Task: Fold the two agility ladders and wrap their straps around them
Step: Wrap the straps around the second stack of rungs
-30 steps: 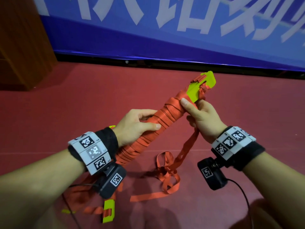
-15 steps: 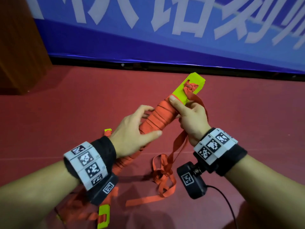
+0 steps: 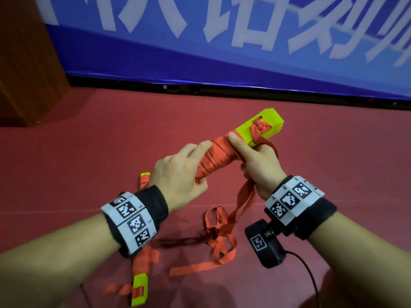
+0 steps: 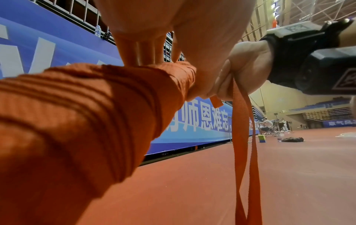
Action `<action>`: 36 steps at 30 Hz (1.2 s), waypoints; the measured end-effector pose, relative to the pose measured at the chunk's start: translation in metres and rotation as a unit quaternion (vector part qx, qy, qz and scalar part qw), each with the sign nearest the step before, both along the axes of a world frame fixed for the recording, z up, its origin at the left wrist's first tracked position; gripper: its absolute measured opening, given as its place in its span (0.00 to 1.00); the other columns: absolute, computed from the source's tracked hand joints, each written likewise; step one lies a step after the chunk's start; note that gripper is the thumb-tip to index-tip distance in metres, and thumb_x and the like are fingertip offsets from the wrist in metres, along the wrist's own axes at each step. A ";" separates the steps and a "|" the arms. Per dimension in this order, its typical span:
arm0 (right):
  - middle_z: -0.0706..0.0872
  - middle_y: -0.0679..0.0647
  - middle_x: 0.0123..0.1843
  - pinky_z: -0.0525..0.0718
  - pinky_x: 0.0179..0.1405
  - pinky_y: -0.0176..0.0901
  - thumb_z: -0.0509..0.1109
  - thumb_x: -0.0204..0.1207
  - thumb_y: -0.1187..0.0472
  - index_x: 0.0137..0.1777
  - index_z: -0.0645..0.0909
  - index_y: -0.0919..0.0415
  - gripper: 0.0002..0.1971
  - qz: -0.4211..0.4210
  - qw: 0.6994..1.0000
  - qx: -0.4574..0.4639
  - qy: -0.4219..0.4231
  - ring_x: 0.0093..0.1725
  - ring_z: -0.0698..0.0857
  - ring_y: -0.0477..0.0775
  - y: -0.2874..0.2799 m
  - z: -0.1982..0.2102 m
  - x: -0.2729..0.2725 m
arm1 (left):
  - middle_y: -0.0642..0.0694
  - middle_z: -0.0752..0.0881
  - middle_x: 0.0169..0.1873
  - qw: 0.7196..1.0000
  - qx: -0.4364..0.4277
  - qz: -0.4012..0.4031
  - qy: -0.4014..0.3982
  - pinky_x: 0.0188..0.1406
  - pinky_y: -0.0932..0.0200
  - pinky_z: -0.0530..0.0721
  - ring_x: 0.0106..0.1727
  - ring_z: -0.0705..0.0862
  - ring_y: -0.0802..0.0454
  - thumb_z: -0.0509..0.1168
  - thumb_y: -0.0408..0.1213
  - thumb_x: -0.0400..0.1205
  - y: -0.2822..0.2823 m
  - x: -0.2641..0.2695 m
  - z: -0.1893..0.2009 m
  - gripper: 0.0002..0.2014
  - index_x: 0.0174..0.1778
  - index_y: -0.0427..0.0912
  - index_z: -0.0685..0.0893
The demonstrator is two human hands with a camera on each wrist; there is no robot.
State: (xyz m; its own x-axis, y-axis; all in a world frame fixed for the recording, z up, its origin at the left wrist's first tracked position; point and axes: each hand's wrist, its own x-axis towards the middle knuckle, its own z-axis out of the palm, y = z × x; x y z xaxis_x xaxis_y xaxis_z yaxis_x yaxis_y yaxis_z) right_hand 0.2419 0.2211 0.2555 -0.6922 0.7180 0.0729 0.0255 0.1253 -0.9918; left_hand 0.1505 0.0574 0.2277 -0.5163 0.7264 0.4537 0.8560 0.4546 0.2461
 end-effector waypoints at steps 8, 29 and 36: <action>0.66 0.44 0.20 0.69 0.19 0.39 0.76 0.80 0.48 0.35 0.72 0.59 0.21 0.020 0.995 0.098 0.005 0.18 0.66 0.45 0.005 0.002 0.005 | 0.56 0.89 0.50 0.994 0.069 -0.018 -0.078 0.43 0.50 0.87 0.46 0.89 0.43 0.74 0.49 0.67 -0.001 -0.002 0.005 0.33 0.70 0.55 0.77; 0.85 0.39 0.25 0.73 0.26 0.28 0.66 0.86 0.48 0.50 0.85 0.59 0.15 0.106 0.983 0.149 -0.002 0.21 0.77 0.37 0.008 -0.001 -0.001 | 0.52 0.93 0.46 0.891 0.191 -0.076 -0.404 0.47 0.46 0.92 0.43 0.92 0.51 0.75 0.39 0.61 -0.006 -0.013 0.006 0.30 0.61 0.55 0.82; 0.78 0.90 0.43 0.60 0.18 0.41 0.62 0.80 0.30 0.41 0.87 0.57 0.30 0.152 0.986 0.066 0.021 0.19 0.64 0.53 -0.003 -0.009 -0.008 | 0.38 0.93 0.45 0.850 0.159 -0.121 -0.487 0.42 0.30 0.88 0.47 0.88 0.23 0.72 0.32 0.66 -0.006 -0.013 0.007 0.26 0.61 0.49 0.81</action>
State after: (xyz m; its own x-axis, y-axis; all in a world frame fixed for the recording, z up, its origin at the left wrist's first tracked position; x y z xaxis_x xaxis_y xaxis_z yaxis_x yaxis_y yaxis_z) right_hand 0.2341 0.2185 0.2469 -0.8681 0.4606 0.1849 -0.0733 0.2494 -0.9656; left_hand 0.1379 0.0513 0.2347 -0.6122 0.7856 0.0897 0.2347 0.0722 0.9694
